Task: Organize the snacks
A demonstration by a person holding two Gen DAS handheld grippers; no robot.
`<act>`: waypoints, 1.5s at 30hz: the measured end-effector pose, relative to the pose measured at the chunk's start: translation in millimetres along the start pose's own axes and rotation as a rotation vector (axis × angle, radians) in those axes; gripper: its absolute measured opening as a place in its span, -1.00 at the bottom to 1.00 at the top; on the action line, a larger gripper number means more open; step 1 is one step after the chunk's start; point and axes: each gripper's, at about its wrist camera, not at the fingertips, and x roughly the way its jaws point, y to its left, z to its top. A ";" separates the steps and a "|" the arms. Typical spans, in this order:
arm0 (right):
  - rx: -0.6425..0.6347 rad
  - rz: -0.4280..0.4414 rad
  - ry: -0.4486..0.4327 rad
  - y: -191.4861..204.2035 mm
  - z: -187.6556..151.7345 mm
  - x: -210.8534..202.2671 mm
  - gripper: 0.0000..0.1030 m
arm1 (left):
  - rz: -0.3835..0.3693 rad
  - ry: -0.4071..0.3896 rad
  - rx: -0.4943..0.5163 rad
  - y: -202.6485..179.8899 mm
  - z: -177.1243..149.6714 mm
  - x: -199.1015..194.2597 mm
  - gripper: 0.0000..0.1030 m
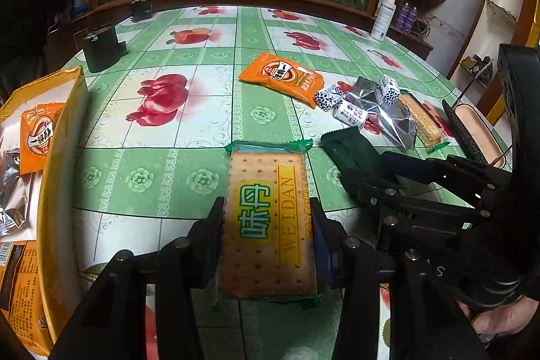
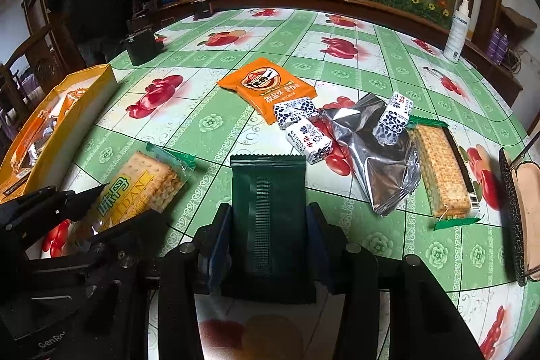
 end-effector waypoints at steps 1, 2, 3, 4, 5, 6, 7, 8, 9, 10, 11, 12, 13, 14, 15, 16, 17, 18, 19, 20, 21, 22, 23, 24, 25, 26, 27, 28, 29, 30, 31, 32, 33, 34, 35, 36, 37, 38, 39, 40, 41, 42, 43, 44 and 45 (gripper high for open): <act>0.000 -0.001 0.000 0.2 0.1 0.2 -0.04 | 0.000 0.000 0.000 -0.3 0.0 0.5 -0.14; 0.000 -0.004 0.001 0.4 0.0 0.1 -0.05 | 0.005 0.001 0.003 -1.3 0.1 0.1 -0.15; -0.001 -0.009 0.001 0.7 0.0 0.2 -0.05 | 0.008 0.002 0.006 -0.9 0.2 0.0 -0.15; -0.002 -0.016 -0.001 1.0 -0.3 0.2 -0.05 | 0.010 0.002 0.008 -0.8 -0.1 0.2 -0.15; 0.001 -0.021 -0.001 0.8 -0.4 0.2 -0.05 | 0.011 0.003 0.008 -0.6 -0.1 0.3 -0.15; 0.005 -0.021 0.000 0.3 -0.4 0.1 -0.04 | 0.012 0.003 0.008 -0.2 -0.1 -0.2 -0.15; 0.008 -0.022 0.001 0.0 -0.2 0.2 -0.04 | 0.011 0.003 0.007 -0.7 0.0 0.4 -0.15; 0.008 -0.026 0.002 0.2 -0.1 0.4 -0.04 | 0.018 0.004 0.008 -0.7 -0.1 0.6 -0.15; 0.006 -0.035 0.003 0.6 0.2 0.6 -0.05 | 0.027 0.004 0.009 -0.8 -0.2 -0.1 -0.15; 0.003 -0.041 0.004 0.8 0.6 1.0 -0.04 | 0.031 0.005 0.009 -0.3 0.0 0.8 -0.15; 0.000 -0.045 0.004 1.1 1.0 1.3 -0.04 | 0.041 0.006 0.010 -0.2 -0.3 0.5 -0.15; -0.002 -0.047 0.004 1.5 1.0 1.4 -0.04 | 0.055 0.007 0.012 -0.5 -0.5 0.5 -0.15; -0.005 -0.049 0.003 1.9 1.1 1.5 -0.04 | 0.067 0.010 0.017 -1.0 -0.1 2.1 -0.15; -0.004 -0.048 0.003 1.7 0.9 1.5 -0.03 | 0.075 0.011 0.022 -1.7 -0.2 2.5 -0.15; -0.001 -0.044 0.001 0.7 1.1 1.7 -0.02 | 0.086 0.013 0.030 -2.6 -0.4 2.8 -0.15; 0.001 -0.038 0.001 0.0 1.2 1.8 -0.02 | 0.090 0.013 0.033 -3.6 0.3 3.9 -0.15; -0.002 -0.038 0.000 -0.1 1.4 2.0 -0.06 | 0.097 0.014 0.036 -3.7 0.3 4.1 -0.15; -0.006 -0.041 0.000 0.3 1.7 1.9 -0.07 | 0.114 0.015 0.037 -4.0 0.9 4.9 -0.15; -0.009 -0.041 0.000 0.4 1.7 1.8 -0.07 | 0.128 0.015 0.037 -5.8 1.3 5.5 -0.15; -0.010 -0.041 0.000 0.2 1.6 1.6 -0.07 | 0.145 0.014 0.034 -6.4 2.3 6.5 -0.14; -0.004 -0.042 0.000 -0.5 1.5 1.3 -0.07 | 0.157 0.014 0.029 -6.3 3.6 7.5 -0.13; 0.002 -0.041 0.001 -1.3 1.3 1.2 -0.07 | 0.163 0.013 0.024 -7.1 4.8 9.0 -0.12; 0.005 -0.041 0.001 -2.2 1.0 0.6 -0.07 | 0.171 0.012 0.012 -6.7 6.3 10.1 -0.12; 0.005 -0.047 0.001 -2.9 0.8 0.3 -0.07 | 0.178 0.011 0.006 -7.0 7.1 10.9 -0.12; 0.013 -0.042 0.003 -5.4 0.8 0.0 -0.07 | 0.188 0.010 0.003 -7.9 8.5 12.2 -0.12; 0.030 -0.024 0.003 -9.6 1.4 -0.7 -0.07 | 0.200 0.010 0.000 -9.3 9.8 13.5 -0.11; 0.052 0.000 0.006 -14.2 2.1 -1.4 -0.07 | 0.208 0.010 -0.006 -10.3 10.8 14.6 -0.11; 0.064 0.015 0.011 -17.0 2.7 -1.7 -0.07 | 0.210 0.010 -0.009 -12.4 11.9 15.9 -0.11; 0.072 0.023 0.013 -18.8 2.9 -2.2 -0.07 | 0.211 0.009 -0.010 -13.2 12.7 16.7 -0.11; 0.080 0.028 0.015 -20.3 3.1 -2.4 -0.07 | 0.212 0.010 -0.009 -13.6 13.1 17.0 -0.11; 0.083 0.030 0.017 -21.3 3.1 -2.3 -0.07 | 0.213 0.010 -0.009 -14.7 13.8 17.7 -0.11; 0.085 0.033 0.019 -22.4 3.5 -2.3 -0.07 | 0.215 0.010 -0.013 -14.5 13.8 17.5 -0.11; 0.089 0.035 0.020 -23.4 4.0 -2.5 -0.07 | 0.219 0.009 -0.013 -15.9 14.0 17.7 -0.11; 0.092 0.036 0.020 -24.1 4.3 -2.0 -0.07 | 0.222 0.009 -0.010 -16.6 14.2 17.7 -0.11; 0.089 0.033 0.019 -23.9 4.4 -1.7 -0.07 | 0.221 0.009 -0.011 -16.3 14.2 17.6 -0.11; 0.082 0.027 0.018 -23.2 4.4 -1.4 -0.07 | 0.220 0.009 -0.012 -16.7 14.1 17.7 -0.11; 0.078 0.023 0.018 -22.7 4.5 -1.3 -0.07 | 0.220 0.009 -0.012 -17.2 14.2 17.5 -0.11; 0.076 0.021 0.017 -22.3 4.4 -1.3 -0.07 | 0.223 0.009 -0.009 -16.5 14.1 17.7 -0.11; 0.072 0.018 0.016 -21.9 4.2 -1.3 -0.07 | 0.223 0.009 -0.009 -16.6 14.2 17.5 -0.11; 0.068 0.013 0.015 -21.6 4.2 -1.1 -0.07 | 0.221 0.009 -0.011 -16.0 13.9 17.6 -0.11; 0.069 0.014 0.017 -21.9 4.6 -0.9 -0.07 | 0.219 0.009 -0.012 -16.0 13.9 17.6 -0.11; 0.073 0.019 0.018 -22.6 4.9 -1.0 -0.07 | 0.216 0.009 -0.013 -16.4 14.0 17.5 -0.11; 0.076 0.025 0.021 -23.7 5.3 -0.8 -0.07 | 0.215 0.009 -0.013 -16.5 13.9 17.7 -0.11; 0.076 0.026 0.022 -24.1 5.5 -0.7 -0.07 | 0.214 0.009 -0.013 -16.8 13.8 17.9 -0.11; 0.077 0.028 0.023 -24.3 5.6 -0.6 -0.07 | 0.214 0.009 -0.014 -16.7 13.8 17.9 -0.11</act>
